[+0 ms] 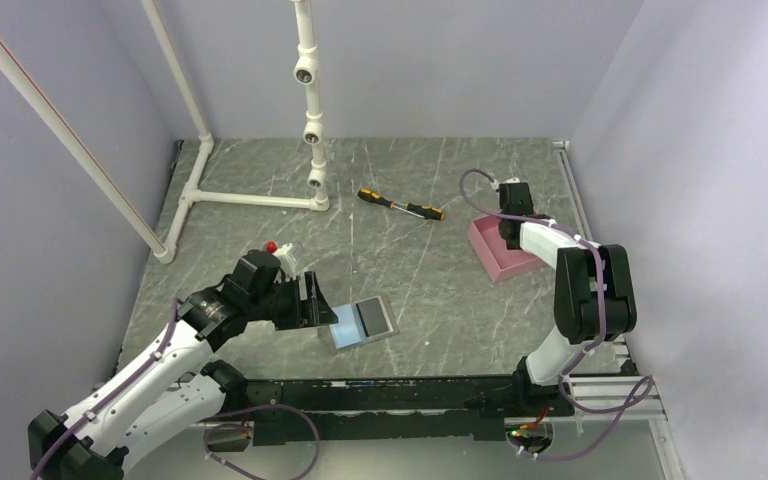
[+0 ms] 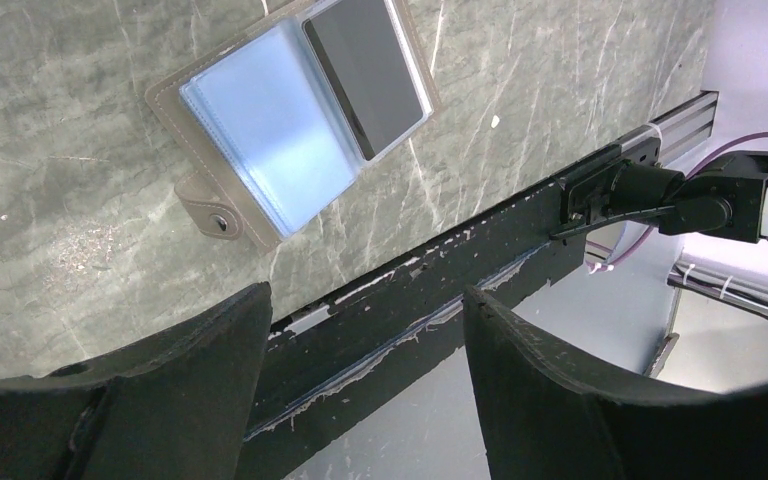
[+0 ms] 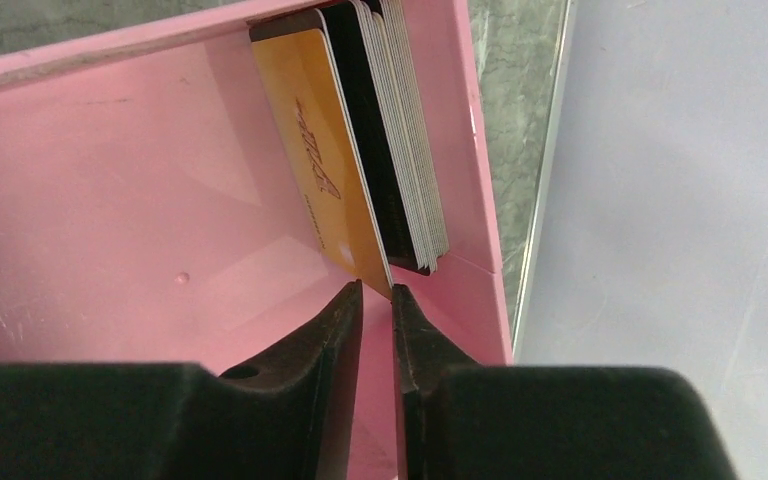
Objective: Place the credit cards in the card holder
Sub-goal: Pick up the credit card from the storage box.
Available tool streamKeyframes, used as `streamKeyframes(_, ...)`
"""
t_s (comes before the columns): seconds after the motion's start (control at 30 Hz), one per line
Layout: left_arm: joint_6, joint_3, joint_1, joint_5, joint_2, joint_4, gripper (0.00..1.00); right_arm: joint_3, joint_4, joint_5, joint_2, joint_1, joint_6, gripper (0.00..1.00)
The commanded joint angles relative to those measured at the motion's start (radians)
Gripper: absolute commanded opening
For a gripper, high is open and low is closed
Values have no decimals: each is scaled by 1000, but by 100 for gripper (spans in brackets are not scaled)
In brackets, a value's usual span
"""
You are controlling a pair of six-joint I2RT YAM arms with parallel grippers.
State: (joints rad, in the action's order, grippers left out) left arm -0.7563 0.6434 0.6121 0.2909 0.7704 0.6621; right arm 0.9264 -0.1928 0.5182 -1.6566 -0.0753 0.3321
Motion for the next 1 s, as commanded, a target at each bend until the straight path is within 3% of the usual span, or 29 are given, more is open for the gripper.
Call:
streamKeyframes(0.0,-7,12,-4,14,5,-24,75,35,-15,-23,-11,0,-21,16)
streamKeyframes(0.2,-9,13,-3,16,13,-29,75,72,-55,-65,-33,-1,-78,0)
streamKeyframes(0.5,-1,53,-3,32,41,-26,75,132,-225,-187,85,0,-341,0)
streamKeyframes(0.73,47,141,-3,101,163,-80,76,241,-397,-230,48,1,-625,0)
streamKeyframes(0.97,72,244,14,239,353,-337,76,226,-463,-293,111,5,-835,0)
